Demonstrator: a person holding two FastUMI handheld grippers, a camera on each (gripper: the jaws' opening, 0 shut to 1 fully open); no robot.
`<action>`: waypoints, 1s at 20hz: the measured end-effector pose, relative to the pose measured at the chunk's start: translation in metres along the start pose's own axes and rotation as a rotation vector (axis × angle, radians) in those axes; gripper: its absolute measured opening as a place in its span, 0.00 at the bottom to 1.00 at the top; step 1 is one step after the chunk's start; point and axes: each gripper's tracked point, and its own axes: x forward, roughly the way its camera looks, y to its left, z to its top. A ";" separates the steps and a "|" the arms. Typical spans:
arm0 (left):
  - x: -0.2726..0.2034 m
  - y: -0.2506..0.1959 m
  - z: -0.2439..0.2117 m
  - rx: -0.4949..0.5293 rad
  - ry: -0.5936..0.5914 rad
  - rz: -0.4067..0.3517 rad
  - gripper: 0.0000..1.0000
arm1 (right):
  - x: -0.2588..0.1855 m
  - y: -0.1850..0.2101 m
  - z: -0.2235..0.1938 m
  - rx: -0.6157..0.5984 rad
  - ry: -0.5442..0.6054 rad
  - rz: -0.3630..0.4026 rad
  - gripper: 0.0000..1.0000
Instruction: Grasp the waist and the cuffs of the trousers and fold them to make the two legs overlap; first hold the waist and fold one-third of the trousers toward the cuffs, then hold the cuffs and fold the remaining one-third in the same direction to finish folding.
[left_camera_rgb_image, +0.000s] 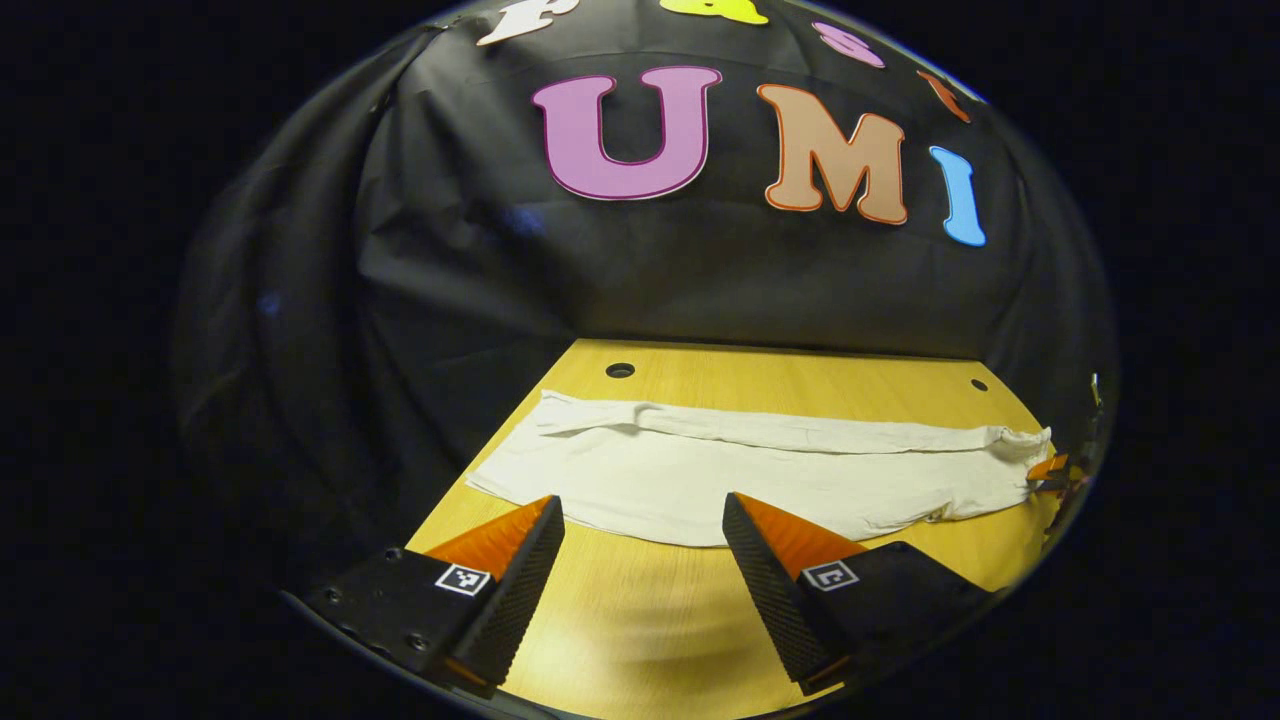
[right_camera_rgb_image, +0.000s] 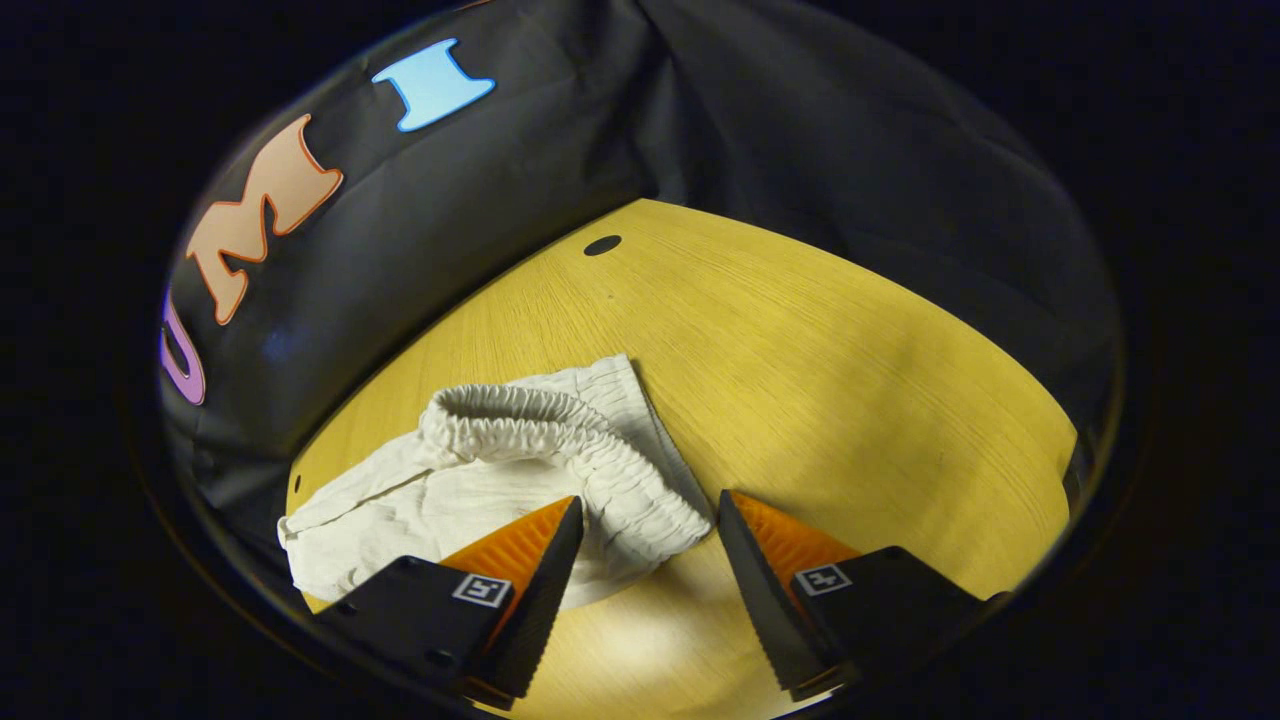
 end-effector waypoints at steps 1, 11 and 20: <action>-0.001 -0.003 0.001 -0.003 -0.004 0.000 0.96 | 0.003 -0.001 0.004 -0.003 -0.026 -0.012 0.76; -0.008 -0.034 0.004 -0.006 -0.005 -0.023 0.96 | 0.003 -0.001 0.003 0.027 0.018 0.044 0.21; -0.023 -0.048 0.000 -0.033 -0.023 -0.055 0.97 | -0.013 0.017 0.023 0.002 -0.043 0.112 0.10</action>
